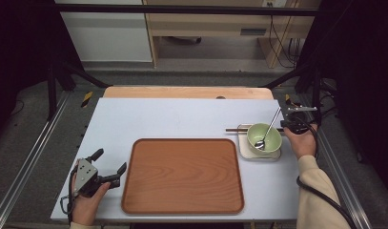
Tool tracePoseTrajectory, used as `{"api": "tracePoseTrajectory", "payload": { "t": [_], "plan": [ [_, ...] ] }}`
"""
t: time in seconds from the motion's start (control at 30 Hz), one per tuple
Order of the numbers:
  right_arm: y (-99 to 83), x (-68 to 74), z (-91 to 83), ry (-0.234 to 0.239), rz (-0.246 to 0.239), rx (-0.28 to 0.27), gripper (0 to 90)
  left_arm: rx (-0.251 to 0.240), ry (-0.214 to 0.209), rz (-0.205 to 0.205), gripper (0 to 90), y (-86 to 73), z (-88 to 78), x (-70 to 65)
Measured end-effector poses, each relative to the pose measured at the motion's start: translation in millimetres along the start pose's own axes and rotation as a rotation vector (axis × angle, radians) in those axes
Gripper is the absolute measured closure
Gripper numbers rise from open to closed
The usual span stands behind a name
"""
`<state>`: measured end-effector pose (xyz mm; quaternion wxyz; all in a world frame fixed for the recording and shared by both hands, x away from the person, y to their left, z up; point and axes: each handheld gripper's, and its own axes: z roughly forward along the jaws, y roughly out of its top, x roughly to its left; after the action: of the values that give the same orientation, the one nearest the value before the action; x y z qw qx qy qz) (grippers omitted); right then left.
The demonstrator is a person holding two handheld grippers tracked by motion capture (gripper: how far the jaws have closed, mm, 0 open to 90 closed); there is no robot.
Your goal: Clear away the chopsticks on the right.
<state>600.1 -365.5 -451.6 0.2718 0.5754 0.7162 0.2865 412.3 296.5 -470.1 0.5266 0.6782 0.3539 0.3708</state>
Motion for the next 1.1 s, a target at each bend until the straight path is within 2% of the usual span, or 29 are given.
{"api": "tracePoseTrajectory", "payload": {
  "t": [0.13,0.27,0.43,0.53,0.73,0.8,0.87,1.0,1.1],
  "plan": [
    [-0.2,-4.9,3.6,-0.011,0.022,0.003,90.0,0.001,-0.004,-0.001,4.2,-0.2,-0.1,0.6],
    [-0.6,-7.0,7.2,-0.01,0.019,0.021,90.0,0.004,-0.005,0.001,4.2,-0.4,0.3,0.3],
    [-1.6,-6.4,9.6,0.024,-0.003,0.062,90.0,0.01,-0.011,0.006,4.3,-0.6,1.4,-1.6],
    [-1.1,-6.1,6.0,0.038,-0.041,0.088,90.0,0.014,-0.017,0.01,4.3,-0.6,1.7,-2.4],
    [-0.5,-5.4,-0.4,0.066,-0.062,0.12,90.0,0.017,-0.021,0.013,4.3,-0.6,2.3,-3.0],
    [-1.4,-4.4,-2.8,0.09,-0.087,0.145,90.0,0.017,-0.021,0.014,4.3,-0.6,2.3,-3.0],
    [-1.4,-3.8,-3.7,0.096,-0.085,0.146,90.0,0.019,-0.022,0.017,4.3,-0.7,2.5,-2.9],
    [-1.1,-6.8,-5.3,0.083,-0.074,0.134,90.0,0.02,-0.023,0.018,4.3,-0.8,2.8,-3.1],
    [-2.3,-12.0,-4.1,0.056,-0.055,0.137,90.0,0.02,-0.023,0.02,4.3,-0.5,2.4,-3.1]
  ]
}}
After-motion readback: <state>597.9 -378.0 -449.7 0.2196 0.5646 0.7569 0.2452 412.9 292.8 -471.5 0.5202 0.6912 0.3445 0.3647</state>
